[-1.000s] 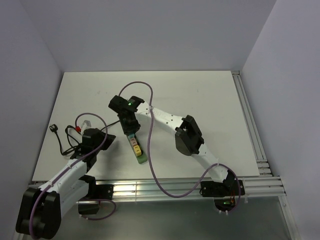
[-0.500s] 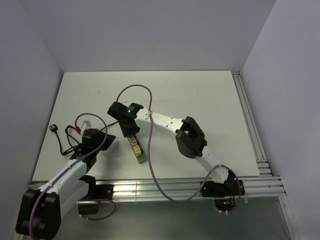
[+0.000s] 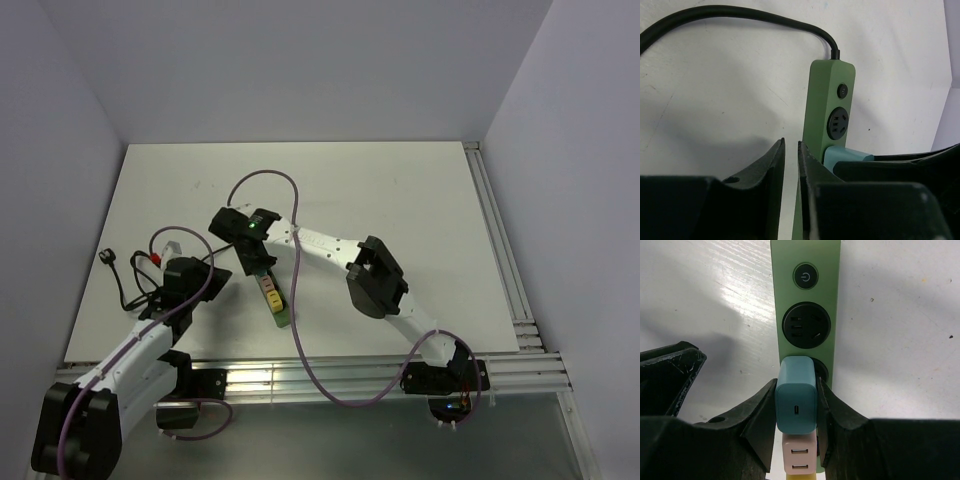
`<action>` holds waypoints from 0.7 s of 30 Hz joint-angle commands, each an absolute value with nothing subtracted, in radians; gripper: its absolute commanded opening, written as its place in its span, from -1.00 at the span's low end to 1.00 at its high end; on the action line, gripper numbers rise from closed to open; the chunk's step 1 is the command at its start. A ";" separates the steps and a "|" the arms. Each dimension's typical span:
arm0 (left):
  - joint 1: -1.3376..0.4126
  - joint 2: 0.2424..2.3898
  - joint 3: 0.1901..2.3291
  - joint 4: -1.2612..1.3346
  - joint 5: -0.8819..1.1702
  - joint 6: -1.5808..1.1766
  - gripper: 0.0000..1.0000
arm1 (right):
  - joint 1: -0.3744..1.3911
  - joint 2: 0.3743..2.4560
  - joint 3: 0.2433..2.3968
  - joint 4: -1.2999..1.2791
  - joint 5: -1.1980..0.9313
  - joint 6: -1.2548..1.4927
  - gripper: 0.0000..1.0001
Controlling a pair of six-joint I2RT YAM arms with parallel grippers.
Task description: Insert the plug
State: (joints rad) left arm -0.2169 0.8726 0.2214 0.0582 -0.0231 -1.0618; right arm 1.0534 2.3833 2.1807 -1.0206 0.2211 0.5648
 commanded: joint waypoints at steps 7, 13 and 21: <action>-0.218 0.779 0.276 0.003 -0.015 -1.074 -0.48 | 1.063 2.533 2.063 -1.039 0.242 0.626 -1.00; -0.218 0.707 0.281 -0.084 -0.037 -1.075 -0.48 | 1.071 2.499 1.820 -0.893 0.213 0.649 -1.00; -0.218 0.703 0.285 -0.086 -0.012 -1.092 -0.45 | 1.068 2.565 1.832 -0.850 0.198 0.620 -1.00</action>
